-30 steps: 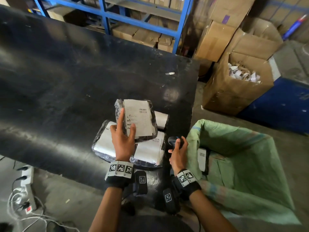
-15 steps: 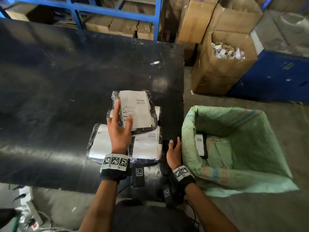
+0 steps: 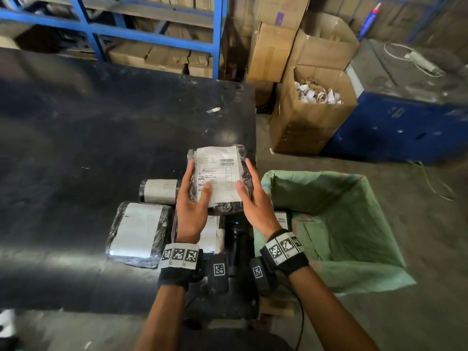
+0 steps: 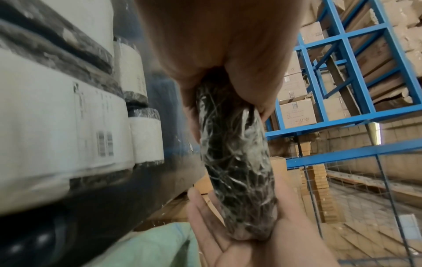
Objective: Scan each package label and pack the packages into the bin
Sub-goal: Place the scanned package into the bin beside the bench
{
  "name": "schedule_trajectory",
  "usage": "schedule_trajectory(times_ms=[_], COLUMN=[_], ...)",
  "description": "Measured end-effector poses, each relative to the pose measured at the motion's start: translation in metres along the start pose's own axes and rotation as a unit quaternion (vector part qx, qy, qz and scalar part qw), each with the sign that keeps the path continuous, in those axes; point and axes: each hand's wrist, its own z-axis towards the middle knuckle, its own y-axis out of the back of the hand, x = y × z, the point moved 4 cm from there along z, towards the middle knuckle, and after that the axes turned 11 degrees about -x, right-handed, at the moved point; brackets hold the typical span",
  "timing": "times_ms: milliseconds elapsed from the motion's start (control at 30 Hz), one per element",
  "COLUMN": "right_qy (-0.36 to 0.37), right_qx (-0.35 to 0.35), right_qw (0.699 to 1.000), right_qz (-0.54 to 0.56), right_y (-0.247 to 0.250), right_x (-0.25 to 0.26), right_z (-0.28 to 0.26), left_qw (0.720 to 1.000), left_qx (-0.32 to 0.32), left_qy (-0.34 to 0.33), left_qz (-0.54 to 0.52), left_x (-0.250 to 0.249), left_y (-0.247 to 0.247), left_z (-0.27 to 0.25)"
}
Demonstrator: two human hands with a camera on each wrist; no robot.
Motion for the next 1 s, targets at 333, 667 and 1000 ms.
schedule_trajectory(times_ms=[333,667,1000], right_qy=[0.031,0.001,-0.174], right_qx=[-0.027,-0.038,0.136], right_qw=[0.999,0.999,0.924], right_qz=[0.024,-0.005,-0.311], right_y=[0.075,0.174,0.238], right_x=[-0.018,-0.082,-0.229], right_z=[0.002,0.014,0.093], left_qw=[0.998,0.974,0.81], left_qx=[0.06,0.153,0.197], left_qy=[0.005,0.019,-0.137], left_qz=[-0.031,0.166,0.535], left_x=[-0.017,0.012,0.108], left_y=[-0.068,-0.147,-0.178], left_z=[-0.034,-0.082,-0.133])
